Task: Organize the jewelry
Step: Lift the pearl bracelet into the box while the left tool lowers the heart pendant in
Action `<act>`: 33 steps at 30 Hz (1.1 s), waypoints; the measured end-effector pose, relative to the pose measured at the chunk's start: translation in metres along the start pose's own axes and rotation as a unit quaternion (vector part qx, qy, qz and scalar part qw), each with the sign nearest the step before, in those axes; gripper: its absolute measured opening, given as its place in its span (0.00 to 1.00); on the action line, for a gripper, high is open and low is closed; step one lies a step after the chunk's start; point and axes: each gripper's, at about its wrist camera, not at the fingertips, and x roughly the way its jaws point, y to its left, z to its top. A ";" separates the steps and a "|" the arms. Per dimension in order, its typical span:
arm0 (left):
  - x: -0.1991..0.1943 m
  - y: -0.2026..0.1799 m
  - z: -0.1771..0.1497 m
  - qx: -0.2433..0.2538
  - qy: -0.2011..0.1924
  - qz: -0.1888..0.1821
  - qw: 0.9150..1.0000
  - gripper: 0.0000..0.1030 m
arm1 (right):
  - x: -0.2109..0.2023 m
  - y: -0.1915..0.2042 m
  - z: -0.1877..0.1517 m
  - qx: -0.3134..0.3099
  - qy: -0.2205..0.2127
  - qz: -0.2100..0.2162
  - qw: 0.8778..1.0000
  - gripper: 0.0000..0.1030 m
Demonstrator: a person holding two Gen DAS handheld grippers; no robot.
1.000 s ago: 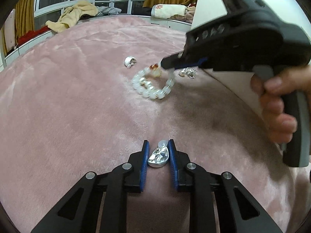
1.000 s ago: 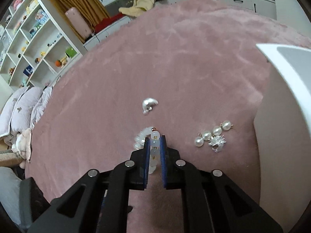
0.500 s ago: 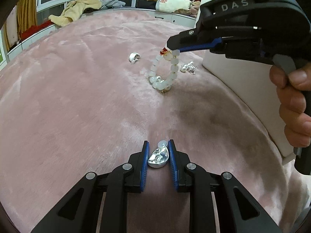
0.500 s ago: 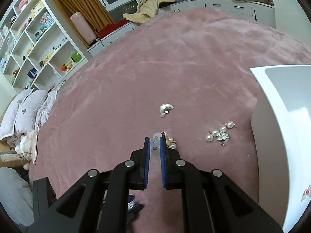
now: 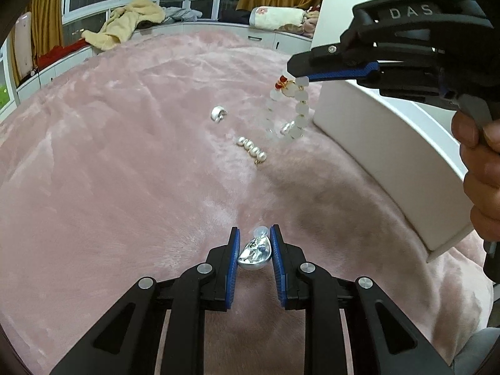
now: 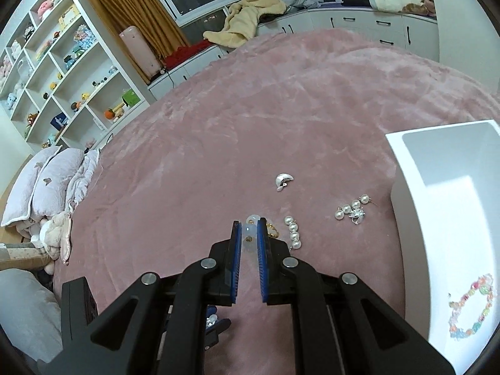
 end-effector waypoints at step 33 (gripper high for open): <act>-0.098 -0.104 0.071 0.071 -0.080 -0.068 0.992 0.24 | -0.186 -0.031 0.012 0.037 -0.099 -0.068 0.992 0.10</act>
